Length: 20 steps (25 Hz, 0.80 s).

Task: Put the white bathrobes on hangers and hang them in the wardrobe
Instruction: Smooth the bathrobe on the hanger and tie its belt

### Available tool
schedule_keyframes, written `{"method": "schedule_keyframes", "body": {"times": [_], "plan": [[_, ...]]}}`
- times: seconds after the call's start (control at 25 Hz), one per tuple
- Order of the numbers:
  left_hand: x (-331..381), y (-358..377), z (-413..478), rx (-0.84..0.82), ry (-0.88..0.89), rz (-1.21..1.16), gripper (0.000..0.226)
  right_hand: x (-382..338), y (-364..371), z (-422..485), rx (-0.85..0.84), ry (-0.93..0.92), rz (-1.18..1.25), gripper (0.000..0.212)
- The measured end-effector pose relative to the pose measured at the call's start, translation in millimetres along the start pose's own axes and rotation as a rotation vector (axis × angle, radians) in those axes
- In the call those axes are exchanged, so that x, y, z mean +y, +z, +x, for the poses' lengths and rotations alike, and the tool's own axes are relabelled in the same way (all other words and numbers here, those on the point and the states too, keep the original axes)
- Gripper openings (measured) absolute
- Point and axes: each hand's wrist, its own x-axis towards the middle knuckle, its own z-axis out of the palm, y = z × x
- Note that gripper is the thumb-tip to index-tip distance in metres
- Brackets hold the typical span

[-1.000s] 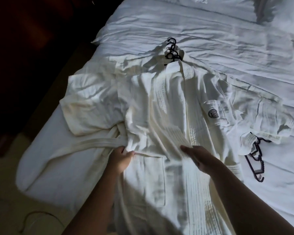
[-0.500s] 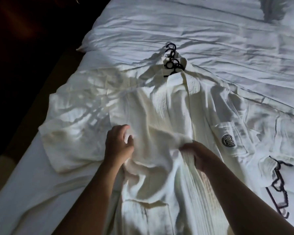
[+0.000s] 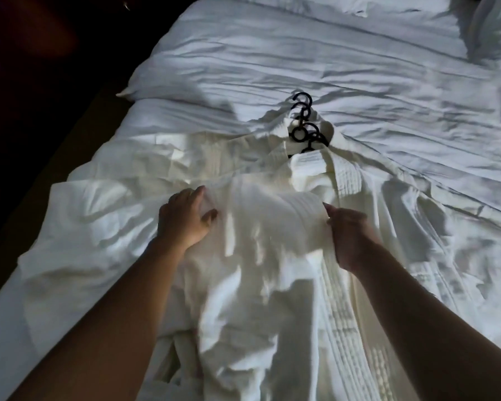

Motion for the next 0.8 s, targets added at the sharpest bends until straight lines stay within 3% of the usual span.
{"method": "schedule_keyframes", "body": {"times": [0.08,0.12,0.2,0.32,0.44,0.52,0.64,0.72,0.8], "plan": [[-9.2,7.5,18.7,0.054,-0.007,-0.112,0.031,-6.0,7.8,17.8,-0.056,0.133,-0.140,0.023],[-14.2,11.3,27.4,0.034,-0.040,-0.209,0.024,-5.4,8.9,29.4,-0.095,0.195,-0.264,0.028],[-23.9,17.0,42.0,-0.092,-0.113,-0.406,0.028,-8.9,19.3,47.3,-0.089,0.119,-0.379,0.025],[-30.7,17.8,50.6,-0.176,-0.156,-0.579,0.030,-15.4,25.8,71.7,-0.070,0.012,-0.168,0.039],[-32.0,19.8,52.3,-0.193,-0.152,-0.602,0.029,-20.9,44.2,90.0,-0.129,0.196,-0.224,0.022],[-34.6,22.2,54.2,-0.195,-0.155,-0.634,0.028,-19.3,55.3,110.5,-0.081,0.250,-0.388,0.044],[-36.8,23.0,55.7,-0.203,-0.156,-0.670,0.026,-32.7,66.5,135.5,0.009,0.005,-0.240,0.033],[-36.6,23.3,55.7,-0.195,-0.149,-0.668,0.026,-45.5,70.6,142.6,-0.083,-0.001,-0.223,0.038],[-36.8,24.8,57.1,-0.189,-0.152,-0.662,0.025,-49.0,73.3,151.9,-0.107,-0.002,-0.390,0.037]]}}
